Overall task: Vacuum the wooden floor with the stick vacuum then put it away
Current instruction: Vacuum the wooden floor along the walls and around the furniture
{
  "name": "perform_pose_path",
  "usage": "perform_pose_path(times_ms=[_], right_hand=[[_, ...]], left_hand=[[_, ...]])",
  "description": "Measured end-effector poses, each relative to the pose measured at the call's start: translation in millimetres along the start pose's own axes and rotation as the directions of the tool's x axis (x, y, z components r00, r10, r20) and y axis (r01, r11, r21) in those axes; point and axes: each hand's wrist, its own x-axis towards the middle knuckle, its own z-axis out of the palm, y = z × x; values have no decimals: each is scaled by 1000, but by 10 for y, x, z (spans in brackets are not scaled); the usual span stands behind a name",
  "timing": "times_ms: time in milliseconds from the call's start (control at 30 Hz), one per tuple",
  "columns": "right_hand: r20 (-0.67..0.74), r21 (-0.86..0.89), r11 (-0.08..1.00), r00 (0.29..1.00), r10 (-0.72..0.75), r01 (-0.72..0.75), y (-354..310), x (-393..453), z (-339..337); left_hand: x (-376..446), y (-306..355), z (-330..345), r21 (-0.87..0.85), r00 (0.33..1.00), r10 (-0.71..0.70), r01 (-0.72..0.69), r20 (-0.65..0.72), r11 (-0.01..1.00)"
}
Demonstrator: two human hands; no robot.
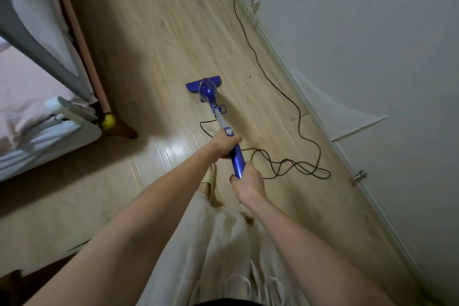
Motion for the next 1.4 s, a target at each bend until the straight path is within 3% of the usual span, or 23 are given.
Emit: perform_pose_path(times_ms=[567,767,967,1400], right_hand=[[48,-35,999,998,-40,41,-1892,1581,41],[58,-6,999,997,-43,43,-2249,1954,-28],[66,96,995,997,-46,39,-2349,2016,-181],[-14,-51,997,998,-53,52,-1513,1480,-601]], left_hand=[[1559,1149,-1472,-37,1000,-11,10,-28,999],[1895,1439,-1743,-21,1000,-5,4,-23,1000],[1932,1553,-1776,0,999,-28,28,-25,1000],[1361,1472,-933,-72,985,-168,170,39,983]])
